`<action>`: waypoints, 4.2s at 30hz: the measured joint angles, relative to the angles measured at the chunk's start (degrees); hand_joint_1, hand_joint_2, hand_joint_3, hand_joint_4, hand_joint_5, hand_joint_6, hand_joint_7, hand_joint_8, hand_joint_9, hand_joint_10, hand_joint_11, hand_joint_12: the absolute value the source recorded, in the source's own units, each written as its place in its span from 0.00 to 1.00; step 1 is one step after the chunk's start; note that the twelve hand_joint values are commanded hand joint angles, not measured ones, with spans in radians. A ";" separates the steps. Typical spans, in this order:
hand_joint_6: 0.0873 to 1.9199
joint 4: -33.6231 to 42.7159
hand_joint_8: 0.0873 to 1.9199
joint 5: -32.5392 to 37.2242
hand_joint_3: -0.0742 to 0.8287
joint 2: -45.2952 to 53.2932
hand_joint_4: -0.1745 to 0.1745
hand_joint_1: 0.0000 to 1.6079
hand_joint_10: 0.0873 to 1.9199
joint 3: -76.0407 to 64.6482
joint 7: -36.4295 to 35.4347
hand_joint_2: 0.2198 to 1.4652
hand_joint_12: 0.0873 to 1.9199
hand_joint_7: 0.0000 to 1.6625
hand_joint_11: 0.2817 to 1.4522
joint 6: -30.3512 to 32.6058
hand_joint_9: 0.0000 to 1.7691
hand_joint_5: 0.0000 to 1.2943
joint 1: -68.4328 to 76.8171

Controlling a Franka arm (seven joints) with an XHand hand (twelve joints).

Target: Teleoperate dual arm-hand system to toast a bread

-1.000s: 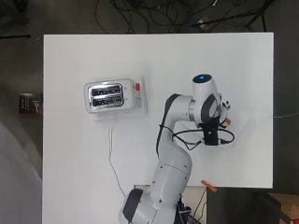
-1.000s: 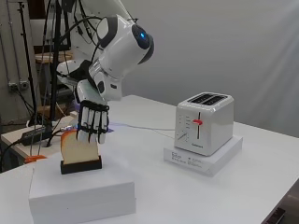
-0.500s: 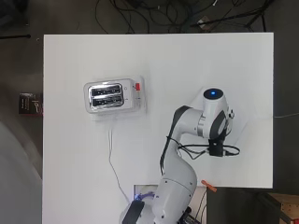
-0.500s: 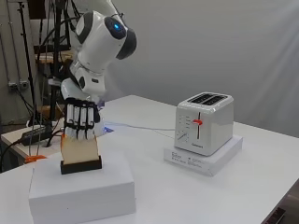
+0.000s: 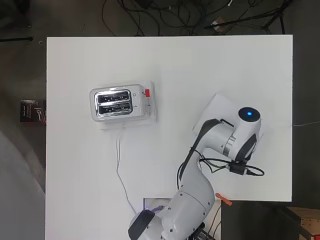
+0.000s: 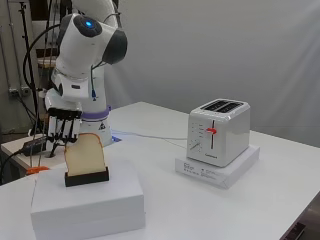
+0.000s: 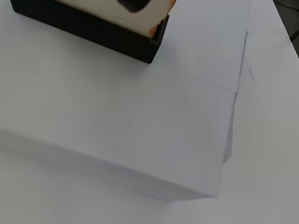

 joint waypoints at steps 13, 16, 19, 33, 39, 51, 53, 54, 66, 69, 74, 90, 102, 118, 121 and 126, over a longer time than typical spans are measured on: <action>0.00 3.11 0.00 10.90 0.06 3.61 0.62 0.28 0.00 21.25 -4.06 0.54 0.00 0.12 0.11 -1.83 0.20 0.08 -16.93; 0.00 4.94 0.00 13.83 0.06 5.46 0.61 0.28 0.00 24.54 -5.58 0.53 0.00 0.13 0.11 -4.78 0.20 0.09 -24.76; 0.00 6.69 0.00 15.90 0.07 7.19 0.65 0.28 0.00 26.91 -6.88 0.53 0.00 0.20 0.11 -7.54 0.24 0.20 -32.16; 0.00 5.44 0.00 12.49 0.07 0.83 0.66 0.30 0.00 37.56 -7.03 0.53 0.00 0.17 0.10 -7.59 0.24 0.17 -36.56; 0.55 3.43 0.41 8.41 0.08 -0.66 0.15 0.73 0.21 40.46 -4.81 0.74 0.01 0.60 0.43 -6.56 0.65 0.53 -37.20; 0.65 -1.49 0.55 11.01 0.08 -13.77 0.00 0.76 0.03 46.13 -4.89 0.78 0.02 0.61 0.50 6.16 0.80 0.52 -40.63; 0.68 0.53 0.58 13.37 0.08 -14.33 0.00 0.76 0.03 47.33 -6.36 0.80 0.03 0.59 0.50 6.11 0.78 0.49 -40.74; 0.69 1.52 0.59 14.69 0.08 -14.28 0.00 0.75 0.03 47.78 -6.92 0.80 0.03 0.58 0.50 6.08 0.78 0.48 -40.73; 0.68 7.03 0.57 17.97 0.08 -15.00 0.00 0.75 0.06 70.86 -9.16 0.80 0.07 0.59 0.46 1.85 0.75 0.49 -38.96; 0.69 8.46 0.47 17.94 0.08 -14.50 0.36 0.67 0.05 77.61 -9.51 0.82 0.12 0.60 0.44 -0.45 0.76 0.50 -38.35; 0.70 9.97 0.62 20.90 0.08 -12.24 0.02 0.74 0.03 80.03 -10.23 0.82 0.14 0.56 0.38 -2.06 0.74 0.46 -38.22; 0.71 13.67 0.62 24.89 0.08 -8.37 0.00 0.75 0.00 77.85 -11.57 0.82 0.03 0.56 0.43 -1.37 0.75 0.45 -32.02; 0.78 8.37 0.56 41.83 0.08 -10.36 0.00 0.74 0.00 78.04 -15.31 0.82 0.00 0.57 0.42 2.04 0.74 0.44 -30.18; 0.76 3.72 0.00 28.46 0.08 -10.77 1.00 0.52 0.00 80.37 -25.67 0.87 0.00 0.72 0.40 14.98 0.72 0.50 -31.23; 0.73 3.64 0.13 29.39 0.10 -11.31 0.64 0.61 0.00 80.30 -25.44 0.82 0.00 0.69 0.40 15.43 0.72 0.51 -31.36; 0.73 2.08 0.53 32.75 0.09 -12.37 0.01 0.75 0.00 79.93 -24.82 0.81 0.00 0.59 0.42 17.94 0.76 0.45 -31.74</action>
